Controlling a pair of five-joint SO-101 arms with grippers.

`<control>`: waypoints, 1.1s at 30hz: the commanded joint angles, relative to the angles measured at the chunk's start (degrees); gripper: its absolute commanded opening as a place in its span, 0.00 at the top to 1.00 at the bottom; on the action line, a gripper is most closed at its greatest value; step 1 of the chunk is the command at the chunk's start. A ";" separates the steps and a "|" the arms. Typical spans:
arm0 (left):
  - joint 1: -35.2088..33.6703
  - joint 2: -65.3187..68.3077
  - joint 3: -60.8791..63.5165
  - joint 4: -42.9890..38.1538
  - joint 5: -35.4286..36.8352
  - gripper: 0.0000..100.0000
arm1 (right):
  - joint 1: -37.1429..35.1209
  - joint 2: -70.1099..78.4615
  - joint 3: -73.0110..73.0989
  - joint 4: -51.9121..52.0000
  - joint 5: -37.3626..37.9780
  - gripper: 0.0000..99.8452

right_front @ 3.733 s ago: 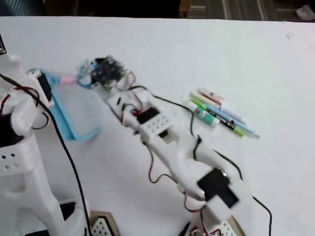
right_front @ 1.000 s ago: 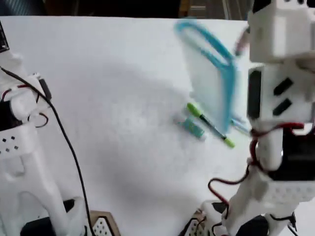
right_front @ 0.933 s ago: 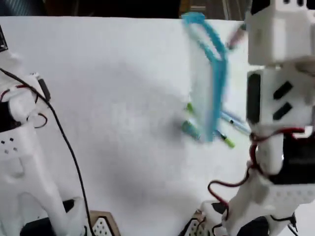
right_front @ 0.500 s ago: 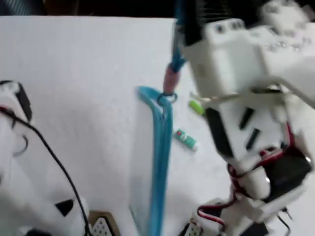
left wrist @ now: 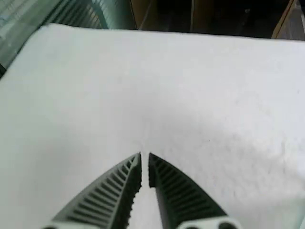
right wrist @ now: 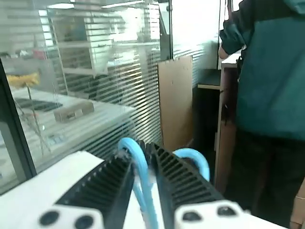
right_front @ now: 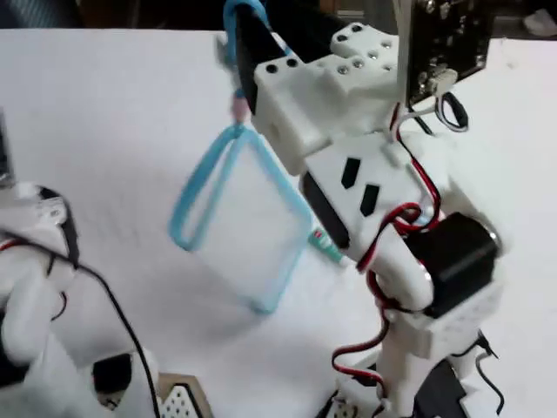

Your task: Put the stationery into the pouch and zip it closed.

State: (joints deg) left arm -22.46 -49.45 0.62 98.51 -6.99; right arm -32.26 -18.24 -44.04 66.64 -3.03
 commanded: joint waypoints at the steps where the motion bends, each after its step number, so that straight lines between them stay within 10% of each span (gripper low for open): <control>1: 2.33 -0.48 6.51 -1.67 -0.18 0.83 | 0.40 -1.45 -0.70 2.24 1.05 0.98; 17: 28.53 6.81 -9.14 3.78 18.02 0.75 | 3.65 -7.52 7.65 5.05 4.92 0.98; 33: 30.99 10.15 2.64 1.93 20.66 0.75 | 13.14 -9.54 10.73 5.23 5.01 0.98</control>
State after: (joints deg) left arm 8.48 -41.10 2.90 100.97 13.41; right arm -19.87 -27.03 -33.32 71.74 1.54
